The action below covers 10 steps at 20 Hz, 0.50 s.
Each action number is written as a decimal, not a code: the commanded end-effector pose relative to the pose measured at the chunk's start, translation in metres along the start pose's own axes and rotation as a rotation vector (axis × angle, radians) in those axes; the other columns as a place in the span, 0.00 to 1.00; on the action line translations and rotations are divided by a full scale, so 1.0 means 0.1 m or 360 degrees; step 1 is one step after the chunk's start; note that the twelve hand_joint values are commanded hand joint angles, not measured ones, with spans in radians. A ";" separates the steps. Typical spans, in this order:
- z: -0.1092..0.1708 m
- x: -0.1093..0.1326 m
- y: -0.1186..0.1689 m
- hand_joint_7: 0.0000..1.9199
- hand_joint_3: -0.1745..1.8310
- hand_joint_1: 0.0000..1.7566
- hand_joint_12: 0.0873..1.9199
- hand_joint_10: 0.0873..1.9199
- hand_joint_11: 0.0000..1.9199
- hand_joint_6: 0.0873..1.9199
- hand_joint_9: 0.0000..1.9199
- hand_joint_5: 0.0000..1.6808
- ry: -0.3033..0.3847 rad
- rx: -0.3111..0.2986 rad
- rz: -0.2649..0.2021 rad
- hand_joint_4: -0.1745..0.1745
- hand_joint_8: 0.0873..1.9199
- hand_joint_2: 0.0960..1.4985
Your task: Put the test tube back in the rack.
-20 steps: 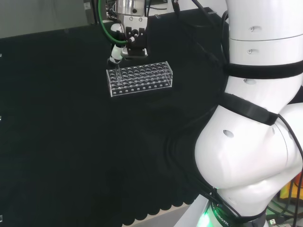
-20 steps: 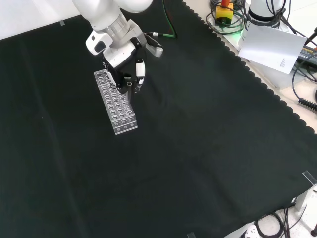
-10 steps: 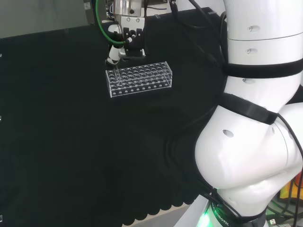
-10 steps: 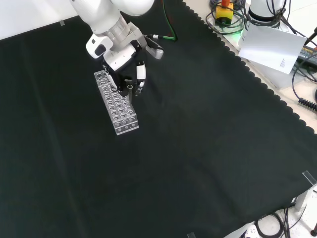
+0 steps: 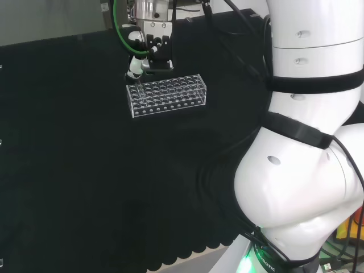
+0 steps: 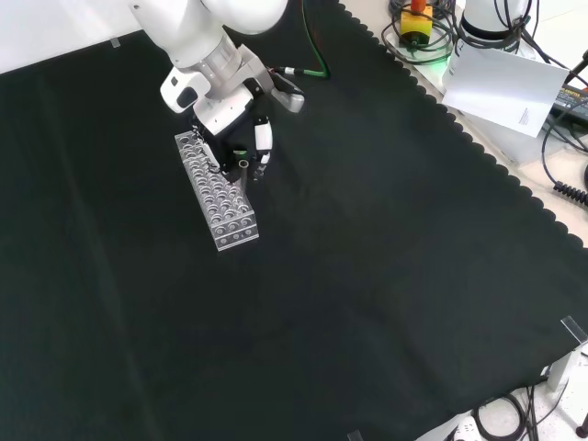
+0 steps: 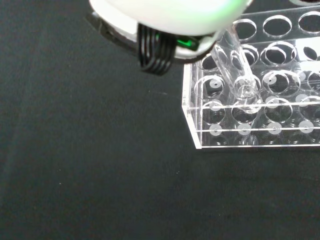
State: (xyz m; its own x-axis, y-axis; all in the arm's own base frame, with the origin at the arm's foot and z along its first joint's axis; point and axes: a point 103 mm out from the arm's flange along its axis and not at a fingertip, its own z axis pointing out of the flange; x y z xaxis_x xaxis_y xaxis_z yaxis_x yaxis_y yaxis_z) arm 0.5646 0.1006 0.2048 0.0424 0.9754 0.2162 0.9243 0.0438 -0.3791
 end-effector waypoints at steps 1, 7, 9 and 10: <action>0.05 -0.02 0.01 0.73 0.33 0.76 0.38 0.32 0.67 0.00 0.83 0.83 -0.0006 0.0007 0.0016 0.00 0.30 0.44; 0.13 -0.14 0.09 0.73 0.34 0.76 0.38 0.32 0.67 0.00 0.83 0.83 0.0016 0.0022 0.0086 0.00 0.29 0.44; 0.09 -0.17 0.12 0.73 0.34 0.76 0.38 0.32 0.67 0.00 0.83 0.83 0.0018 0.0012 0.0098 0.00 0.29 0.44; 0.07 -0.18 0.13 0.73 0.34 0.76 0.38 0.32 0.67 0.00 0.83 0.83 0.0017 0.0008 0.0100 0.00 0.29 0.44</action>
State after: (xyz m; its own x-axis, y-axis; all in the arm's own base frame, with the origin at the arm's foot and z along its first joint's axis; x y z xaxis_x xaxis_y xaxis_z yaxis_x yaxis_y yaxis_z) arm 0.5673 0.0923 0.1881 0.0843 0.9753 0.2040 0.9165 0.0045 -0.4001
